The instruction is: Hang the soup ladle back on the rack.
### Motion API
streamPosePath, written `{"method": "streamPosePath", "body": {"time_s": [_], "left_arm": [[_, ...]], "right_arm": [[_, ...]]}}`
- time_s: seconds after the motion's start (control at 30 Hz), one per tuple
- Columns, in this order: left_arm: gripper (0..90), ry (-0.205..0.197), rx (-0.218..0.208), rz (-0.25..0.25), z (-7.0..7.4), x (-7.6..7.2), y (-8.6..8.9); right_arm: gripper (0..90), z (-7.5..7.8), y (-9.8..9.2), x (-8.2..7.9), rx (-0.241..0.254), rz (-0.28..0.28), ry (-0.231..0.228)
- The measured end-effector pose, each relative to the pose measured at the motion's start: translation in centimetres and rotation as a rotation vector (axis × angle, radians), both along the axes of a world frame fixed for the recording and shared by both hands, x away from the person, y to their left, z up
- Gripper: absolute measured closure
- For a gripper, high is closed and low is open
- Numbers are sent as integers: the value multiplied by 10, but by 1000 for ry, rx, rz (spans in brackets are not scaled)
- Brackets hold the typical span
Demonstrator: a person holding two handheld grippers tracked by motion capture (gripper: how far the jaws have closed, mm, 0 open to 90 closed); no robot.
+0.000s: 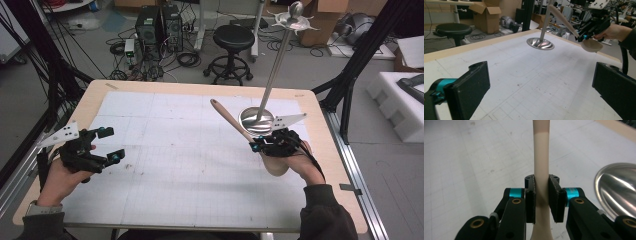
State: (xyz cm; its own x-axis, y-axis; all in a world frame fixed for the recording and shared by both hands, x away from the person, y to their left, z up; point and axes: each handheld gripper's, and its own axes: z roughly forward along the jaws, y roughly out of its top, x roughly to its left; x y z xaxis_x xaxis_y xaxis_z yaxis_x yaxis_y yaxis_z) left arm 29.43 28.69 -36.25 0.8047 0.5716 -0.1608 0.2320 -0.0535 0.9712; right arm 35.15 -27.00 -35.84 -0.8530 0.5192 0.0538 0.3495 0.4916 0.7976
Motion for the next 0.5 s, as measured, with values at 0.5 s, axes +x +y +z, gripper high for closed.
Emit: {"method": "streamPosePath", "body": {"time_s": [0.5], "left_arm": [[18,-2,-11,1,1,-1,1]], "right_arm": [[780,15,-37,-14,145,-75,-84]]}}
